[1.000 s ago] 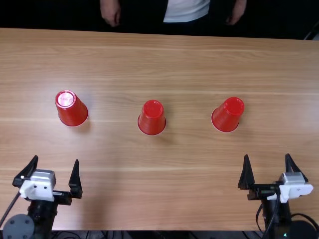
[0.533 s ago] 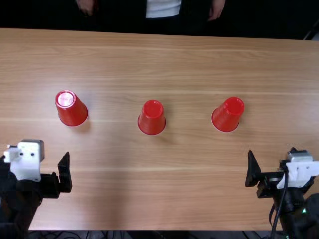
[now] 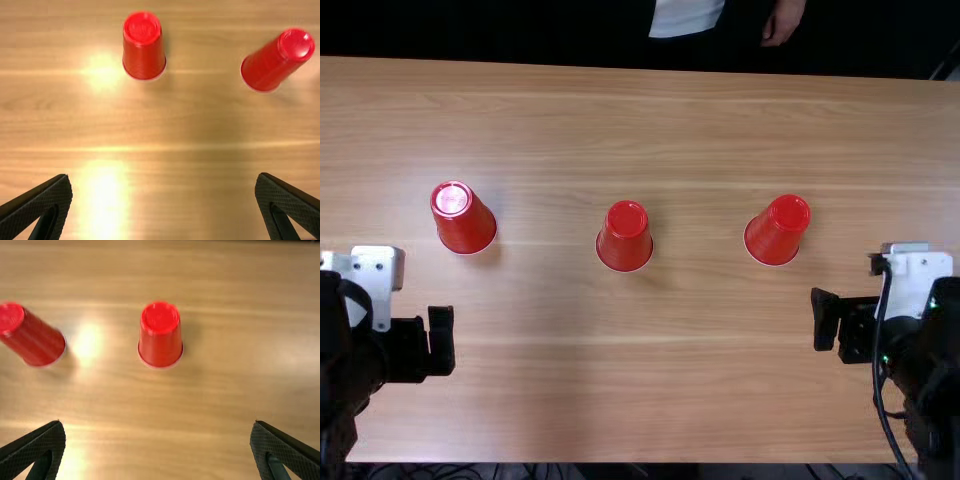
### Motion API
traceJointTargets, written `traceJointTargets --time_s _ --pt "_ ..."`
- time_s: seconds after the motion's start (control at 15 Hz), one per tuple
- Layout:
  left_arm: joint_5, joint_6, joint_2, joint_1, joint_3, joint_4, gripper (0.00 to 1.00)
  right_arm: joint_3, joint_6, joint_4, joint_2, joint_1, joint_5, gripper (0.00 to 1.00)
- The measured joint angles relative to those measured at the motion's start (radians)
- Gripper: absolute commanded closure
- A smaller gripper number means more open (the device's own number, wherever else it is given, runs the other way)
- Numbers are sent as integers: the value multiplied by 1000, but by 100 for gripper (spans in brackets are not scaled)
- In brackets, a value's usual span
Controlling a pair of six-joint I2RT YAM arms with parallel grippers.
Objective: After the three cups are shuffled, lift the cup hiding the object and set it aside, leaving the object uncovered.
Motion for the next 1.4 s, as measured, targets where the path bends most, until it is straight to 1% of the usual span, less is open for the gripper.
traceJointTargets --time_s 0.2,0.33,0.47,0.73,0.8,0.87,0.93,1.07,1.2,1.33,1.4 --pt "-3 0 76 0 43 -67 0 62 2 -137 95 14 0 0" --pt "-4 0 115 0 51 -92 0 98 2 -190 145 16 0 0" --pt "-3 0 140 0 51 -103 0 122 5 -218 176 47 0 0" --pt "-4 0 169 -1 51 -111 0 199 5 -218 226 103 -2 0" --pt "-3 0 173 -1 51 -110 0 236 6 -214 256 134 -10 0" --pt "-3 0 180 -1 51 -110 0 275 18 -212 293 169 -24 0" --pt "-3 0 188 -1 51 -109 0 312 33 -201 332 206 -45 0" --pt "-3 0 192 -1 51 -109 0 373 58 -145 412 283 -72 0" --pt "-3 0 192 -1 51 -108 0 412 72 -69 498 373 -85 0" --pt "-4 0 193 -1 51 -109 0 450 76 0 590 459 -93 0" --pt "-3 0 192 -1 51 -109 0 465 76 19 631 489 -94 0"
